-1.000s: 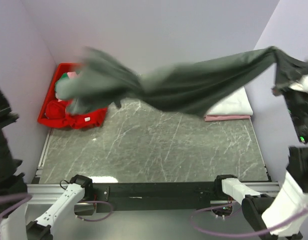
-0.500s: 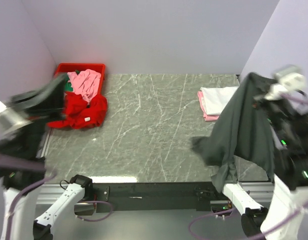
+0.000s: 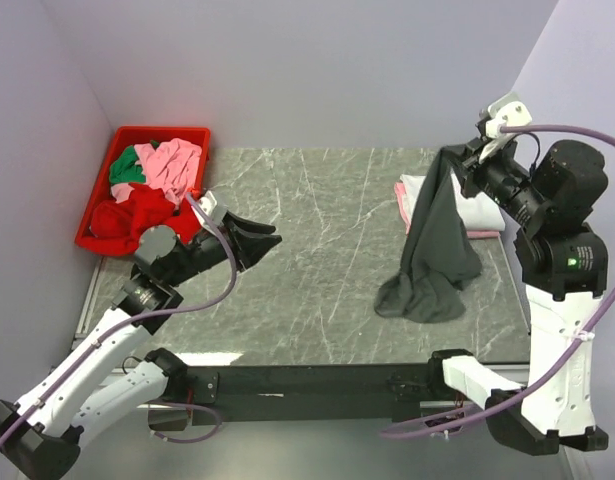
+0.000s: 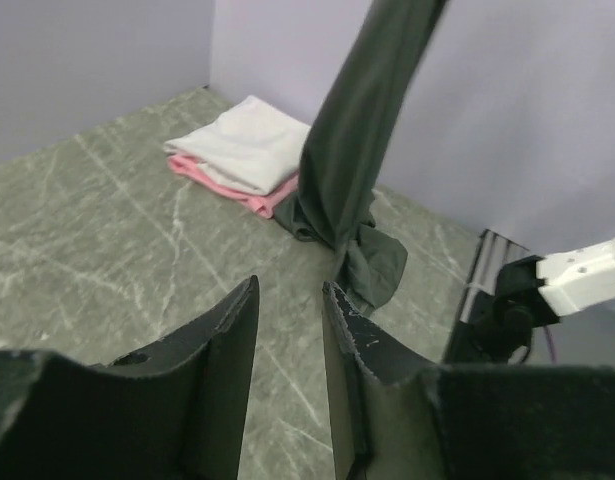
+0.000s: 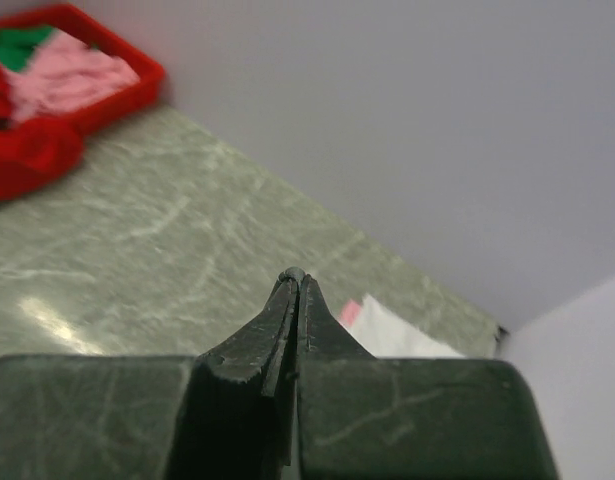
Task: Fold and stack the t-shirts
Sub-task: Flatten the tshirt out
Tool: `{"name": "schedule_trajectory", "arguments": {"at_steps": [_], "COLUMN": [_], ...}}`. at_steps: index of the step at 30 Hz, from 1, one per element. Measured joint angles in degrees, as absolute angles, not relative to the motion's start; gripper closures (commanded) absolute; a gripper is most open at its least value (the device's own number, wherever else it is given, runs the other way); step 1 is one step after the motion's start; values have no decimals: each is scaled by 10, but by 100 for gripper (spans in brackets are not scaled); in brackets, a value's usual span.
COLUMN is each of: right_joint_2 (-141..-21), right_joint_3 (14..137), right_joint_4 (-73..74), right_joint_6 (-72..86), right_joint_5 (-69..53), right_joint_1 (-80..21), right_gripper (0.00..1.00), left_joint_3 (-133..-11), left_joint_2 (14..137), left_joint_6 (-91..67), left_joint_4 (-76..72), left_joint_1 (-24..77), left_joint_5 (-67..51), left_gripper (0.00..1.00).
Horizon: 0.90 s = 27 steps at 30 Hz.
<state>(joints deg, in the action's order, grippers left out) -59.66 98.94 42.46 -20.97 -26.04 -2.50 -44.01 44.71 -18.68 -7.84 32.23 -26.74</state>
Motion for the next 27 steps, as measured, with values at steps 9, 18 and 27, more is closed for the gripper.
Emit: {"name": "schedule_trajectory", "arguments": {"at_steps": [9,18,27], "right_joint_2": [-680,-717,-716], "right_joint_3": [1130,1158,1134], "right_joint_4": [429,429,428], "right_joint_6": [-169,-163,-170], "right_joint_5": [-257,-216,-189], "right_joint_1": [-168,-200,-201], "right_gripper": [100,100,100], "left_joint_3": [-343,-272,-222], "left_joint_2": [477,639,683], "left_joint_6": [-186,-209,-225], "left_joint_4": [-129,-159,-214], "left_joint_1": [347,434,487], "left_joint_5": [-208,-139,-133], "left_gripper": [45,32,22]}}
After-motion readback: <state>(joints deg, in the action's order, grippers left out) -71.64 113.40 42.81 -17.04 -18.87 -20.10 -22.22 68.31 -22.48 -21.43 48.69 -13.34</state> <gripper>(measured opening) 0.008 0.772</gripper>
